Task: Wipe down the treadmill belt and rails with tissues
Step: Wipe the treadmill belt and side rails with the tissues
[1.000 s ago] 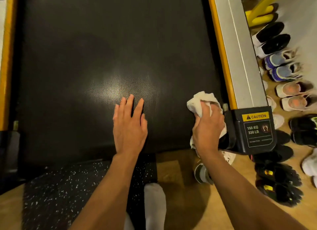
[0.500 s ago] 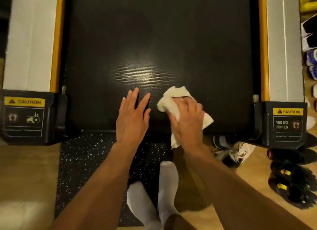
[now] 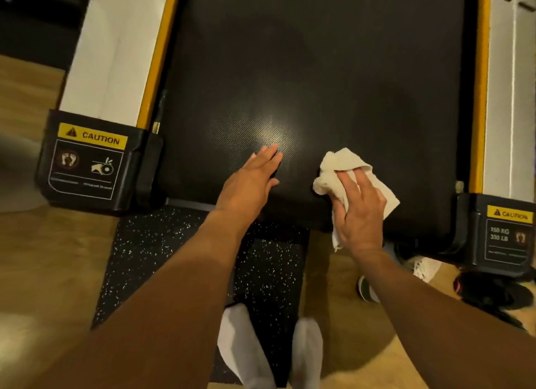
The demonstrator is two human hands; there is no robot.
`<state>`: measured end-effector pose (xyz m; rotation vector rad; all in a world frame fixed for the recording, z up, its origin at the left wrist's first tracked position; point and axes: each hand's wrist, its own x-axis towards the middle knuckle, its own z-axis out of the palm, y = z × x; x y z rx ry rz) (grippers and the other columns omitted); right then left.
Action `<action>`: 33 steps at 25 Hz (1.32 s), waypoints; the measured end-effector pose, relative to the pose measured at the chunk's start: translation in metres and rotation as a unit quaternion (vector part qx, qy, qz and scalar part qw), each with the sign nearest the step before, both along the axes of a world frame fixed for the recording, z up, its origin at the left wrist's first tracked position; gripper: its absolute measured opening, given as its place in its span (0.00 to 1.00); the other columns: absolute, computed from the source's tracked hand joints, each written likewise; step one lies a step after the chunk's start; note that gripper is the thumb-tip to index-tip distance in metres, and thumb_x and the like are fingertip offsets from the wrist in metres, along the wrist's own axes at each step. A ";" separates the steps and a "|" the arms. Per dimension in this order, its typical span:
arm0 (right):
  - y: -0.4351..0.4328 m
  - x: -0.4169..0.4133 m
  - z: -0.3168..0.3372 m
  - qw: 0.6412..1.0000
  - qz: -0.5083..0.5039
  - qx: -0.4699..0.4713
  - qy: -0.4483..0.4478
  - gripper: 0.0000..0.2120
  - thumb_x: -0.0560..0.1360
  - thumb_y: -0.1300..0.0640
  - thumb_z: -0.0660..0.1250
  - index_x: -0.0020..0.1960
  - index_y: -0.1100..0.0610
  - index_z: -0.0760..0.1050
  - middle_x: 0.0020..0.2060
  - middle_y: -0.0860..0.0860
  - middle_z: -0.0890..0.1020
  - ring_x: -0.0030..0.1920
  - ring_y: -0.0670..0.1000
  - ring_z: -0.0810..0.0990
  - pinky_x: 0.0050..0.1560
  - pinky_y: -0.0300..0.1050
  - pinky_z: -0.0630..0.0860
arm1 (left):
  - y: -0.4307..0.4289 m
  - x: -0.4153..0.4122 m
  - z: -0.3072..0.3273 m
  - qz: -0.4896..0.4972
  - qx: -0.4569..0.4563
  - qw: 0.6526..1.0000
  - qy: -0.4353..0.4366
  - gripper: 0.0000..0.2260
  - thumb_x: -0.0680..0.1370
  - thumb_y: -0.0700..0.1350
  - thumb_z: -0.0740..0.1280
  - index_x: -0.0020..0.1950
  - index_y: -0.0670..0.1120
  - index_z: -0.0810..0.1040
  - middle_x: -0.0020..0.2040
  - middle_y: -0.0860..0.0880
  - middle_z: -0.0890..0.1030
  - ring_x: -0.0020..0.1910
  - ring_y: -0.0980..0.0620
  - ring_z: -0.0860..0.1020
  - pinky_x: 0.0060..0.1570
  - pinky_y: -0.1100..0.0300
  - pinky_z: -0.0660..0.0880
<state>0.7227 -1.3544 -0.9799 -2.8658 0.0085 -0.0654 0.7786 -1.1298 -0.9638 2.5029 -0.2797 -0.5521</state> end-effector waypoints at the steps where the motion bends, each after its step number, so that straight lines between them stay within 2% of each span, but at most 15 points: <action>1: 0.001 0.003 -0.003 1.000 0.000 -0.009 -0.013 0.21 0.76 0.49 0.57 0.69 0.50 0.65 0.68 0.57 0.70 0.66 0.57 0.69 0.62 0.55 0.65 | 0.002 0.001 -0.001 0.000 0.000 1.000 -0.007 0.24 0.81 0.45 0.60 0.77 0.52 0.59 0.78 0.56 0.53 0.77 0.50 0.54 0.71 0.51 0.62; 5: -0.001 -0.001 -0.014 0.996 0.000 -0.025 -0.084 0.21 0.76 0.49 0.59 0.68 0.51 0.66 0.65 0.58 0.73 0.63 0.57 0.70 0.58 0.53 0.65 | 0.003 -0.006 -0.007 0.016 -0.027 0.999 -0.039 0.23 0.81 0.47 0.60 0.76 0.52 0.61 0.77 0.58 0.54 0.76 0.54 0.54 0.72 0.52 0.61; 10: -0.006 0.000 -0.026 0.989 0.023 -0.010 -0.145 0.21 0.76 0.48 0.59 0.67 0.52 0.69 0.63 0.57 0.75 0.62 0.57 0.72 0.57 0.52 0.65 | -0.006 -0.004 -0.021 0.092 -0.093 0.987 -0.094 0.22 0.79 0.46 0.65 0.73 0.50 0.67 0.75 0.56 0.63 0.75 0.57 0.59 0.74 0.57 0.58; 14: -0.007 0.001 -0.030 0.982 0.030 0.002 -0.185 0.20 0.75 0.48 0.59 0.65 0.52 0.74 0.59 0.54 0.79 0.59 0.55 0.76 0.56 0.49 0.65 | -0.004 0.017 -0.020 0.031 -0.043 0.989 -0.141 0.21 0.81 0.49 0.60 0.74 0.51 0.65 0.74 0.53 0.66 0.74 0.54 0.62 0.71 0.51 0.63; 17: -0.005 -0.001 -0.027 0.977 0.022 0.023 -0.213 0.18 0.77 0.47 0.59 0.63 0.52 0.76 0.58 0.53 0.80 0.57 0.54 0.77 0.57 0.49 0.66 | -0.013 0.016 0.000 0.014 -0.006 0.987 -0.158 0.21 0.81 0.58 0.53 0.73 0.58 0.64 0.73 0.54 0.67 0.70 0.50 0.69 0.65 0.47 0.68; 19: -0.003 -0.003 -0.024 0.977 0.020 0.046 -0.208 0.18 0.78 0.46 0.57 0.63 0.51 0.75 0.59 0.51 0.78 0.59 0.52 0.76 0.58 0.49 0.65 | -0.026 0.012 0.013 -0.049 -0.003 0.985 -0.167 0.21 0.79 0.63 0.52 0.71 0.63 0.65 0.74 0.56 0.64 0.69 0.50 0.68 0.67 0.41 0.65; 21: -0.001 -0.004 -0.020 0.979 0.016 0.062 -0.194 0.18 0.79 0.46 0.56 0.63 0.50 0.75 0.58 0.51 0.76 0.59 0.52 0.73 0.57 0.50 0.66 | -0.039 0.004 0.016 -0.118 0.001 0.978 -0.172 0.19 0.79 0.63 0.55 0.68 0.64 0.69 0.74 0.56 0.64 0.70 0.52 0.67 0.71 0.36 0.55; 22: 0.003 -0.004 -0.018 0.980 0.015 0.068 -0.189 0.17 0.79 0.46 0.56 0.63 0.50 0.74 0.58 0.52 0.74 0.59 0.52 0.72 0.57 0.51 0.67 | -0.043 0.000 0.014 -0.142 0.013 0.973 -0.180 0.18 0.79 0.62 0.57 0.67 0.62 0.72 0.73 0.56 0.66 0.70 0.52 0.67 0.72 0.37 0.54; 24: 0.020 -0.002 -0.017 0.980 0.021 0.098 -0.175 0.16 0.77 0.47 0.60 0.62 0.52 0.72 0.58 0.51 0.74 0.59 0.51 0.71 0.58 0.50 0.67 | -0.041 -0.004 0.012 -0.154 0.025 0.969 -0.191 0.16 0.78 0.58 0.61 0.63 0.57 0.76 0.68 0.55 0.73 0.67 0.52 0.71 0.69 0.41 0.63; 26: 0.042 0.004 -0.016 0.973 0.034 0.170 -0.150 0.18 0.74 0.50 0.66 0.61 0.55 0.71 0.57 0.50 0.75 0.59 0.50 0.71 0.59 0.47 0.65 | -0.027 0.000 0.013 -0.134 0.031 0.969 -0.205 0.14 0.76 0.53 0.62 0.56 0.50 0.78 0.58 0.52 0.79 0.58 0.49 0.75 0.56 0.45 0.74; 27: 0.051 0.005 -0.016 0.970 0.054 0.193 -0.140 0.20 0.72 0.49 0.67 0.62 0.55 0.70 0.58 0.50 0.76 0.59 0.49 0.72 0.60 0.46 0.64 | -0.016 -0.001 0.012 -0.125 0.035 0.968 -0.217 0.14 0.75 0.53 0.61 0.54 0.47 0.78 0.55 0.50 0.80 0.56 0.48 0.76 0.52 0.46 0.76; 28: 0.057 0.005 -0.017 0.968 0.083 0.197 -0.130 0.22 0.72 0.48 0.67 0.63 0.54 0.70 0.60 0.49 0.75 0.60 0.49 0.72 0.61 0.45 0.63 | -0.002 -0.004 0.009 -0.117 0.037 0.963 -0.240 0.14 0.75 0.53 0.61 0.52 0.46 0.78 0.53 0.49 0.79 0.56 0.47 0.76 0.52 0.47 0.76; 30: 0.057 -0.001 -0.018 0.971 0.147 0.139 -0.128 0.24 0.72 0.42 0.64 0.65 0.50 0.70 0.62 0.47 0.75 0.62 0.48 0.72 0.62 0.45 0.64 | 0.021 -0.023 0.001 -0.116 0.042 0.946 -0.300 0.16 0.75 0.55 0.59 0.51 0.45 0.79 0.55 0.48 0.79 0.60 0.47 0.76 0.56 0.48 0.76; 31: 0.053 0.000 -0.019 0.972 0.163 0.106 -0.134 0.23 0.73 0.41 0.63 0.66 0.47 0.71 0.63 0.47 0.74 0.62 0.48 0.72 0.62 0.47 0.65 | 0.029 -0.035 -0.002 -0.122 0.047 0.939 -0.318 0.17 0.75 0.55 0.58 0.51 0.45 0.79 0.56 0.48 0.79 0.61 0.48 0.76 0.55 0.49 0.77; 33: 0.057 0.012 -0.017 0.976 0.161 0.081 -0.121 0.23 0.72 0.41 0.60 0.66 0.44 0.71 0.64 0.47 0.73 0.63 0.50 0.73 0.62 0.50 0.65 | 0.040 -0.040 -0.004 -0.110 0.052 0.938 -0.324 0.17 0.75 0.54 0.57 0.50 0.44 0.79 0.59 0.48 0.79 0.58 0.48 0.77 0.46 0.50 0.80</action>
